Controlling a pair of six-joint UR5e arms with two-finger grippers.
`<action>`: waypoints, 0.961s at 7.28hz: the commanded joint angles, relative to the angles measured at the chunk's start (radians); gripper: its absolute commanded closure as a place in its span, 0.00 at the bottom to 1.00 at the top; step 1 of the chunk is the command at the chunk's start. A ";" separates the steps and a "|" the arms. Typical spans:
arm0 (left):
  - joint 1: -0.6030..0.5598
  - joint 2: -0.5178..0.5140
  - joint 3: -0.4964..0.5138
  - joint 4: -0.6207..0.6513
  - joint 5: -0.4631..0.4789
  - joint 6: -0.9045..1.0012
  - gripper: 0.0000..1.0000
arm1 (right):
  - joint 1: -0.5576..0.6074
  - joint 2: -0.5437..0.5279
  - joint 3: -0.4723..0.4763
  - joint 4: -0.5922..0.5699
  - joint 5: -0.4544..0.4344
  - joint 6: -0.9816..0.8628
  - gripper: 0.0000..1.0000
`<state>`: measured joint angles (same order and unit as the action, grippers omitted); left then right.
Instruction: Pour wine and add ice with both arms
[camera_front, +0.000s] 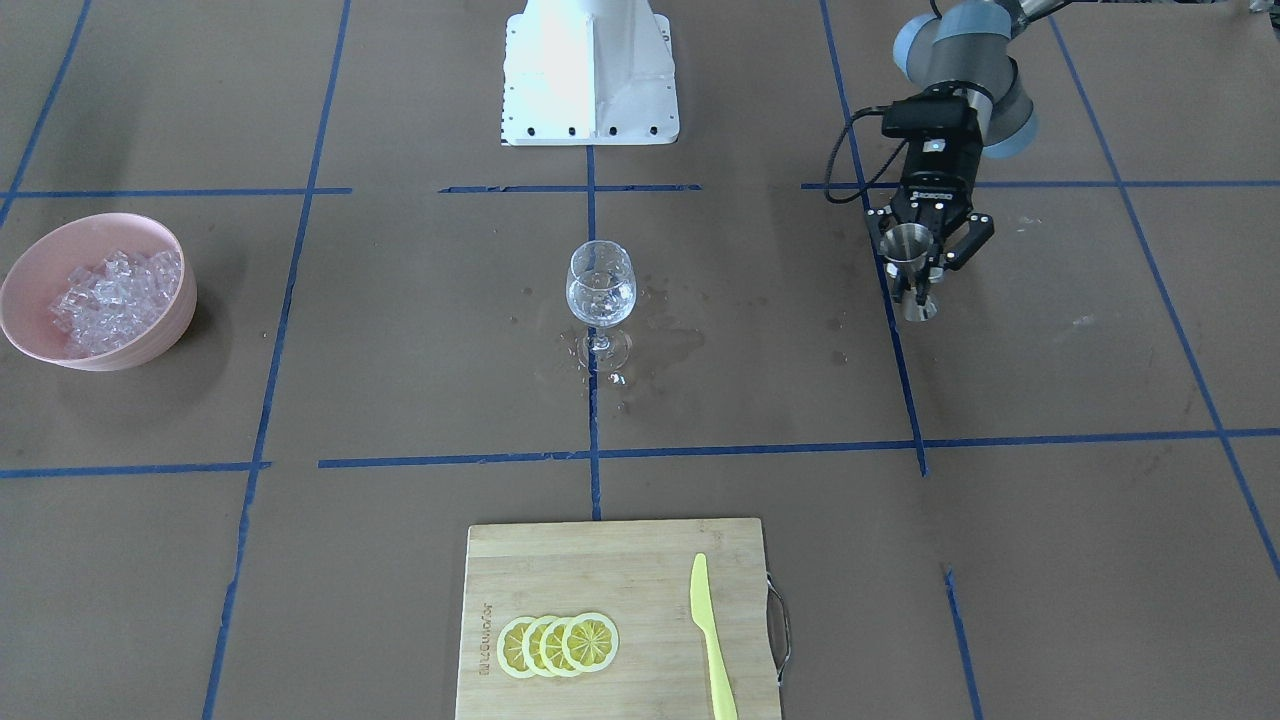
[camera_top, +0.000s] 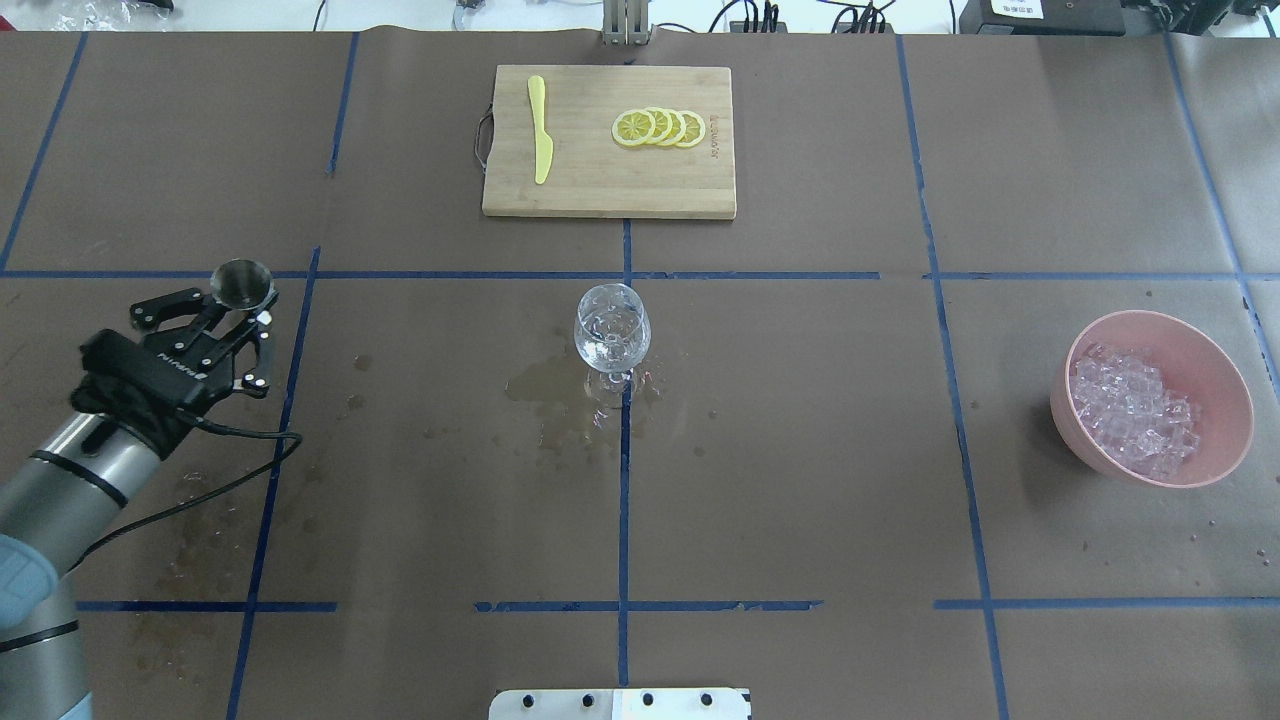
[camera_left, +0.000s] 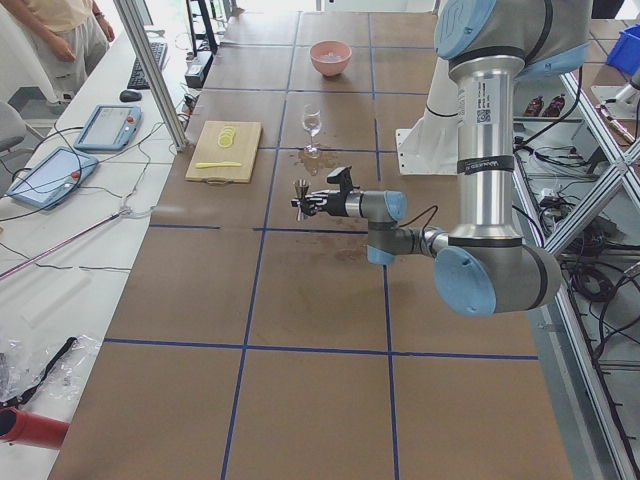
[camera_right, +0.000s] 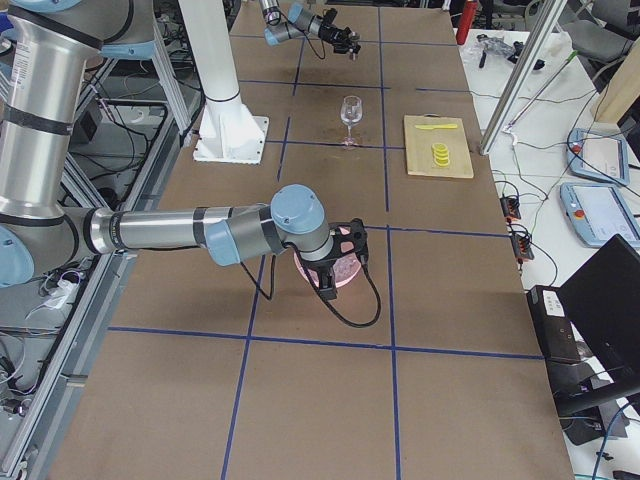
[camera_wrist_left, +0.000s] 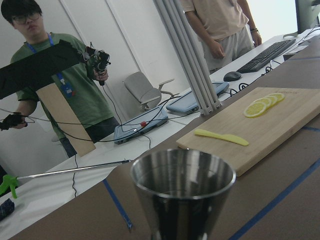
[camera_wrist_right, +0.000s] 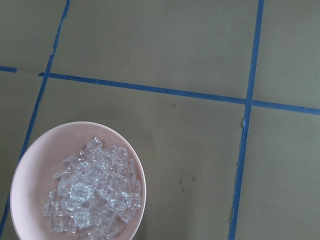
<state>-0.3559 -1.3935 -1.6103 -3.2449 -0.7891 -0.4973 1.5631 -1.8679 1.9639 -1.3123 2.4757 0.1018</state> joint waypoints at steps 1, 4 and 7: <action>0.018 0.042 0.058 -0.076 0.002 -0.167 1.00 | 0.000 0.003 0.023 0.001 0.000 -0.004 0.00; 0.087 0.041 0.103 -0.073 0.014 -0.318 1.00 | 0.000 0.000 0.046 0.001 0.002 -0.005 0.00; 0.184 0.041 0.127 -0.073 0.110 -0.388 1.00 | 0.000 0.003 0.052 0.001 0.003 -0.005 0.00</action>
<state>-0.2073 -1.3530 -1.4876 -3.3186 -0.7035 -0.8729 1.5631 -1.8671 2.0143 -1.3115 2.4787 0.0967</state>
